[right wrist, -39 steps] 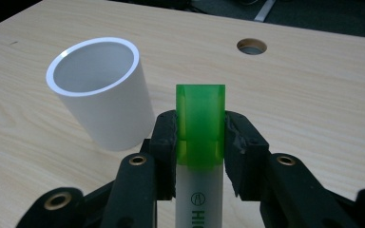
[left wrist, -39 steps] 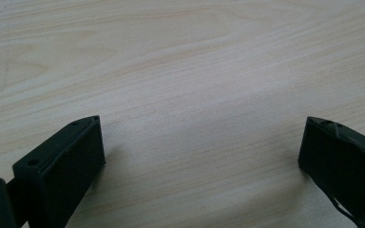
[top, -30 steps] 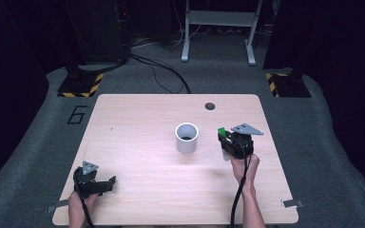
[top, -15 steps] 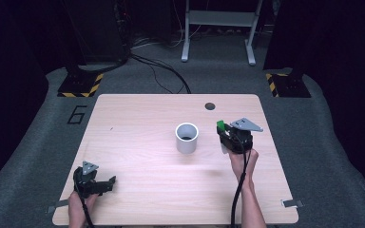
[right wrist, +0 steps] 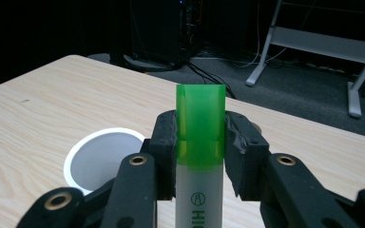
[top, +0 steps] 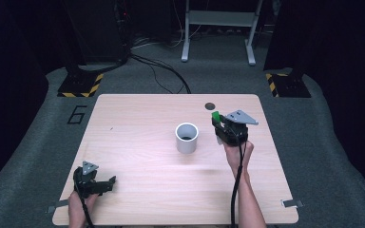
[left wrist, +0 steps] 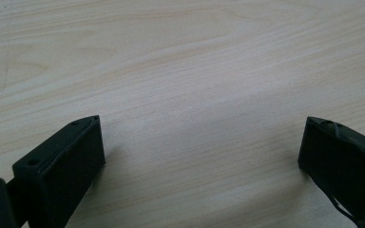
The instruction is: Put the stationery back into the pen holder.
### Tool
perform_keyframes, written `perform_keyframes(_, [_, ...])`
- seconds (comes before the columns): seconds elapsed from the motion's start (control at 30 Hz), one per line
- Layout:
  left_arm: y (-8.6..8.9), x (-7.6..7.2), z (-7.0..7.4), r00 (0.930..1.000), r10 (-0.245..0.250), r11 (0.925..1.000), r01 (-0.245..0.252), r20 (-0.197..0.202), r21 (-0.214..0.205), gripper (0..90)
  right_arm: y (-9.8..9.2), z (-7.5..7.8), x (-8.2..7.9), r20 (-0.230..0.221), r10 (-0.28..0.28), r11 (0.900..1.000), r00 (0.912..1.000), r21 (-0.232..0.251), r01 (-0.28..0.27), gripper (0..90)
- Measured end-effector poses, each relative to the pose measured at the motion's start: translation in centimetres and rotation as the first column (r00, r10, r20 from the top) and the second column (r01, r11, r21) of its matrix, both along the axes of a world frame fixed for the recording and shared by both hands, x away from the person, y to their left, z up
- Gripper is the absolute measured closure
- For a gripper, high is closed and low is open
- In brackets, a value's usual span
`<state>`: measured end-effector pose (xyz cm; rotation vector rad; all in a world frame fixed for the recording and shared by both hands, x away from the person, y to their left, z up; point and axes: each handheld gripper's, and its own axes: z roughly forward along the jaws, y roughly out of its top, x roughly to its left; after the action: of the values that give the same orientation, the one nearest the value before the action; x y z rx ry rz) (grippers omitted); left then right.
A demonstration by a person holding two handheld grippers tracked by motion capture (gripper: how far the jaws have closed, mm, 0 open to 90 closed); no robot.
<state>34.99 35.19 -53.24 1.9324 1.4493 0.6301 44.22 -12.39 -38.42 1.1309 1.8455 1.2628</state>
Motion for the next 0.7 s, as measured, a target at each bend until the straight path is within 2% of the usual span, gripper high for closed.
perform_keyframes(0.47, [0.0,0.0,0.0,1.0,0.0,1.0,0.0,-0.001,0.0,1.3,1.3,1.6,0.8,0.059,0.013,0.9998,0.9982,0.013,-0.014,67.0])
perform_keyframes(0.7, [0.0,0.0,0.0,1.0,0.001,1.0,-0.001,0.0,0.0,1.3,1.8,2.4,1.3,0.075,0.03,0.9995,0.9967,0.01,-0.031,67.0])
